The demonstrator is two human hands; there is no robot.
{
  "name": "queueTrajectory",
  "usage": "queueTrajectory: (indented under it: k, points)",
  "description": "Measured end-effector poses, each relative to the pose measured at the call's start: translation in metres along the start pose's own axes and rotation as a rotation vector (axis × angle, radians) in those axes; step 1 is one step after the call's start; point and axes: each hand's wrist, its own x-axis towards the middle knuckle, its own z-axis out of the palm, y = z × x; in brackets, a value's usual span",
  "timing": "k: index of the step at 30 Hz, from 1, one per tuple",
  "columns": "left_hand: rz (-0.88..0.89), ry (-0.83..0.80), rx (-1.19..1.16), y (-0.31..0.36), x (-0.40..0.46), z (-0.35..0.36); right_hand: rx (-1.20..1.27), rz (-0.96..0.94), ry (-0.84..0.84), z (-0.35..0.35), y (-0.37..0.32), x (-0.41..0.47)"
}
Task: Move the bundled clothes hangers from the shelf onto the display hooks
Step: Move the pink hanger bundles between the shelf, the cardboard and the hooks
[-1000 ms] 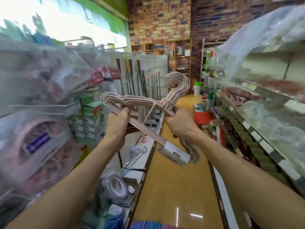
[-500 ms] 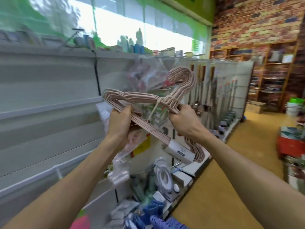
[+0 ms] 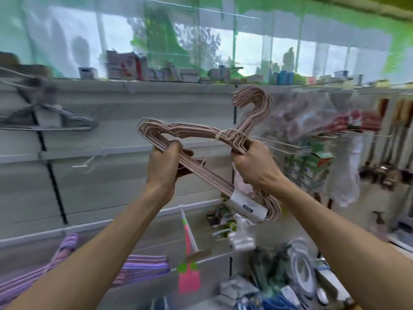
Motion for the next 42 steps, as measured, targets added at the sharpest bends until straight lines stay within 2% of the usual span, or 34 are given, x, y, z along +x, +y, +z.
queueTrajectory:
  k: [15,27,34,42]
  points:
    - [0.155,0.268,0.084,0.115,0.001,-0.242,0.295,-0.191,-0.22,0.195,-0.179,0.014]
    - [0.23,0.362,0.126,0.203,-0.007,-0.444,0.392,-0.321,-0.289,0.356,-0.335,-0.003]
    - [0.235,0.428,0.065,0.231,-0.005,-0.519,0.342,-0.386,-0.341,0.417,-0.397,0.002]
    - [0.238,0.449,0.017,0.244,0.031,-0.575,0.313,-0.415,-0.384,0.471,-0.436,0.032]
